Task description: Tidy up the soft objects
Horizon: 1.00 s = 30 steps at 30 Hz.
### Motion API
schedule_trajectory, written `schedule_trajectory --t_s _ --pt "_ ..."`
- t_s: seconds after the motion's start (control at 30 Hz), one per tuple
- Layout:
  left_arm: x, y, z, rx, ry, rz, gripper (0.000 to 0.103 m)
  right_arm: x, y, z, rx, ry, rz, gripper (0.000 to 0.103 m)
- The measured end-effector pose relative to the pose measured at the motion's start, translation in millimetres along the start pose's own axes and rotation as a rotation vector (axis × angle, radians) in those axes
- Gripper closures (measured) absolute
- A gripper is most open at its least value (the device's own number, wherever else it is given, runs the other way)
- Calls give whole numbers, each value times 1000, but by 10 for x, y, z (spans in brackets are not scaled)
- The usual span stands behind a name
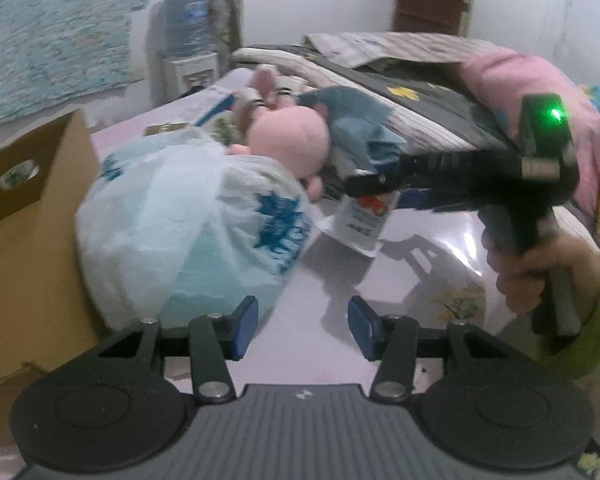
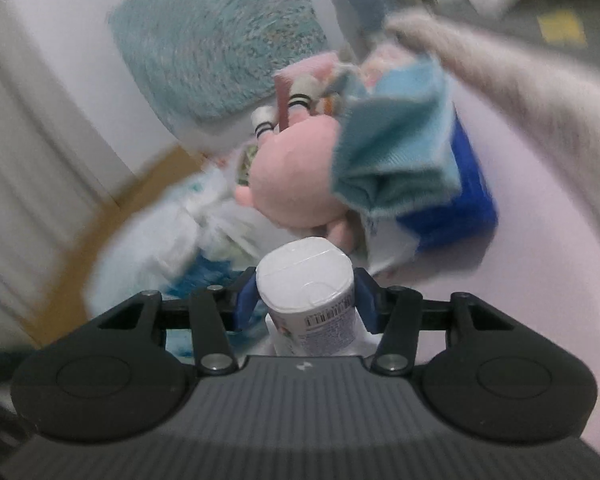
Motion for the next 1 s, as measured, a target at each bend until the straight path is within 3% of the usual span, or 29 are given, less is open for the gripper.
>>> schedule_trajectory --t_s 0.07,0.17,0.33,0.43,0.5,0.63,0.7,1.0 --pt "89 -27 -7 -3 -23 13 41 175 -10 44 -50 -220 -135 54" --pt "204 -106 -45 -15 -41 34 41 360 -42 103 -90 -356 -160 53" --pt "389 -324 -173 -30 -64 75 41 342 104 -33 -48 -222 16 50" --pt "517 -460 -264 -30 -85 95 41 276 139 -76 -24 -169 40 50" --pt "605 -555 -326 -21 -94 100 41 239 130 -88 -18 -165 30 53" --pt "736 -801 -409 -28 -105 75 46 222 159 -83 -33 -144 63 73" --pt "754 -891 -440 -27 -92 64 57 313 185 -79 -28 -165 48 74" --pt "646 -818 -527 11 -55 -42 58 507 103 69 -65 -409 -119 75"
Point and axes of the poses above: each gripper's, at about its wrist camera, not at the fingertips, and y roughly against the way its jaws point, x to its right, z to its underside, the point moved 7 cm from there along -y, roughly the way its jaws point, and after that the axes turned 5 degrees about -z, right-handed, at the moved point
